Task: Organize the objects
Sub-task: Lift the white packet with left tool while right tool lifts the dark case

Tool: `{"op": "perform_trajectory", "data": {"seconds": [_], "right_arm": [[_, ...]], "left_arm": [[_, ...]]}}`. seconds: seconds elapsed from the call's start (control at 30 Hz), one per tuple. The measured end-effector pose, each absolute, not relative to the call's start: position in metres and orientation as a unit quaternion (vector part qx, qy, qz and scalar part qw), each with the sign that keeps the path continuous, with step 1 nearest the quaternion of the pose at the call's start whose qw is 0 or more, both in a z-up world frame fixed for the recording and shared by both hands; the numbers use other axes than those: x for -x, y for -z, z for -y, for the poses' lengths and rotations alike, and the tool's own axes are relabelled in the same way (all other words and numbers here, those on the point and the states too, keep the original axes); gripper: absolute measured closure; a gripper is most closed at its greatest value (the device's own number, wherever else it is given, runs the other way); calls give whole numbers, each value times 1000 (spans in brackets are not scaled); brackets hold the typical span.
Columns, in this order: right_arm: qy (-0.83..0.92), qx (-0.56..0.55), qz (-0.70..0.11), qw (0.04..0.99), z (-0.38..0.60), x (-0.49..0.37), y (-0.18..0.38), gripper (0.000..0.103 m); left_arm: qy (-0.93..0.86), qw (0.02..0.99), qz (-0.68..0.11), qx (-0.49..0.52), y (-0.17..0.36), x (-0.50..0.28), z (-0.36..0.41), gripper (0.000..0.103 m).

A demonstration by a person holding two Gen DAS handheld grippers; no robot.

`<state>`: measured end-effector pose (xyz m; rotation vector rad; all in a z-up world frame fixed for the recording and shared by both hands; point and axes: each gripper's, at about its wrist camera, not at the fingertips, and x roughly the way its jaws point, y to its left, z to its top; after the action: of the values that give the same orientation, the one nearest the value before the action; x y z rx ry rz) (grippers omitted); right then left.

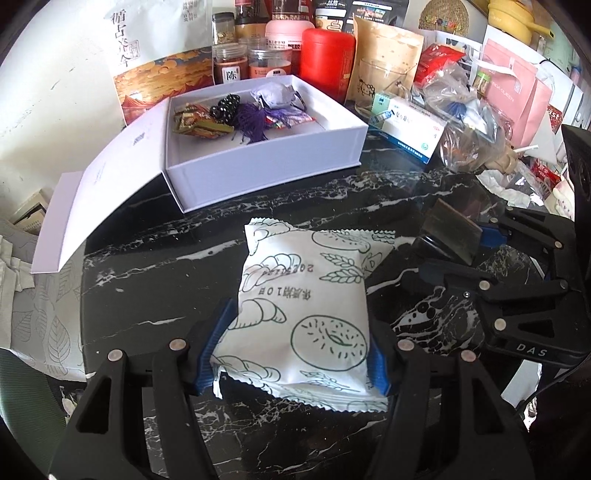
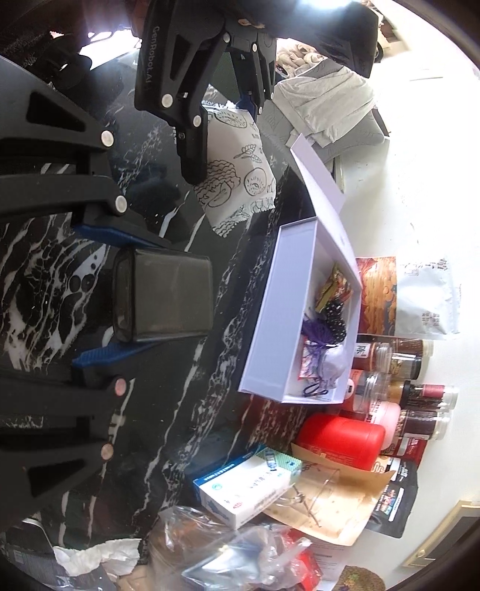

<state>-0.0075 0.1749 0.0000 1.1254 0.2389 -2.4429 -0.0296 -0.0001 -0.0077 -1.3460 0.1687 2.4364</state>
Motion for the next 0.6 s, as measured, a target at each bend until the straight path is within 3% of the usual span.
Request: {"op": "perform_trajectory", "data": {"seconds": [0.6], "right_arm": [[882, -396, -93, 236, -164, 27, -26, 57]], "left_arm": [[-869, 173, -58, 460, -27, 53, 3, 44]]}}
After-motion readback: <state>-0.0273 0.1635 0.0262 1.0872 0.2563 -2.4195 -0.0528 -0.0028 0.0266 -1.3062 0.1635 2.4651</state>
